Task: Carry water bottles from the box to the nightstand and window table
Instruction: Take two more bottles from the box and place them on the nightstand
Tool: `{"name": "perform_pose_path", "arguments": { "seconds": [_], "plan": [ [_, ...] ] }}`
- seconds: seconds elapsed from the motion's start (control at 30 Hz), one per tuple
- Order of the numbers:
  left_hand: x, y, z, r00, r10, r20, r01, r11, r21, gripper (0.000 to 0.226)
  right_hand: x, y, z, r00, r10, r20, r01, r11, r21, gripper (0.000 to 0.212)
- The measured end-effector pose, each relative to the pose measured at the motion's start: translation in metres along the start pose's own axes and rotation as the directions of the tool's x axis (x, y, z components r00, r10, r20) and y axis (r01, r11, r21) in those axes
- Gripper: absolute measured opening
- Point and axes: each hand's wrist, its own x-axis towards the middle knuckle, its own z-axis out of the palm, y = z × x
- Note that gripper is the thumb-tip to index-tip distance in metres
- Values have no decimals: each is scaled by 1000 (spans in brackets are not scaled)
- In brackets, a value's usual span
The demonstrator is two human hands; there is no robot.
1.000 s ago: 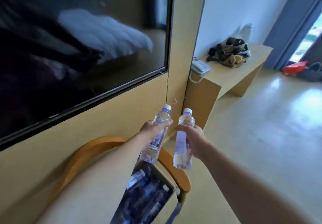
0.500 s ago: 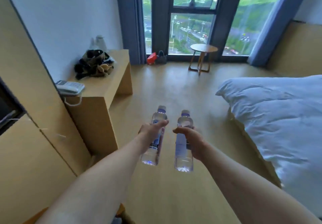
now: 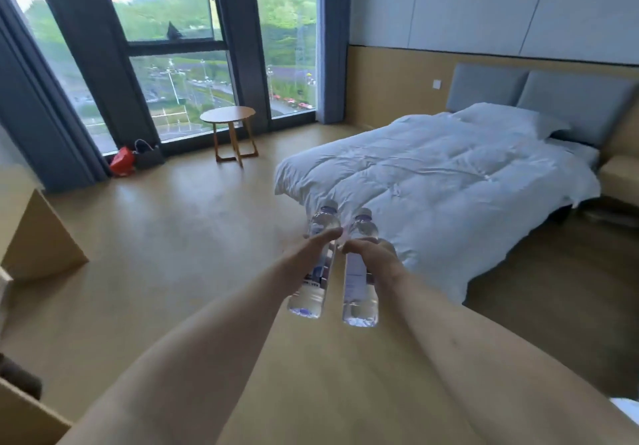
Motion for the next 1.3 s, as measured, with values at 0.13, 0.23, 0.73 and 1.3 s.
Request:
{"name": "perform_pose_path", "arguments": {
  "seconds": [0.13, 0.23, 0.73, 1.3],
  "plan": [
    [49, 13, 97, 994, -26, 106, 23, 999, 27, 44, 29, -6, -94, 992, 4, -123, -3, 1000, 10, 58],
    [80, 23, 165, 987, -61, 151, 55, 997, 45, 49, 50, -9, -162, 974, 36, -225, -26, 999, 48, 44],
    [247, 89, 445, 842, -92, 532, -37, 973, 228, 46, 179, -47, -403, 777, 140, -614, -57, 986, 154, 47],
    [434, 167, 689, 688, -191, 700, -72, 942, 328, 66, 355, -115, -600, 646, 218, -731, -66, 971, 231, 53]
  ]
}}
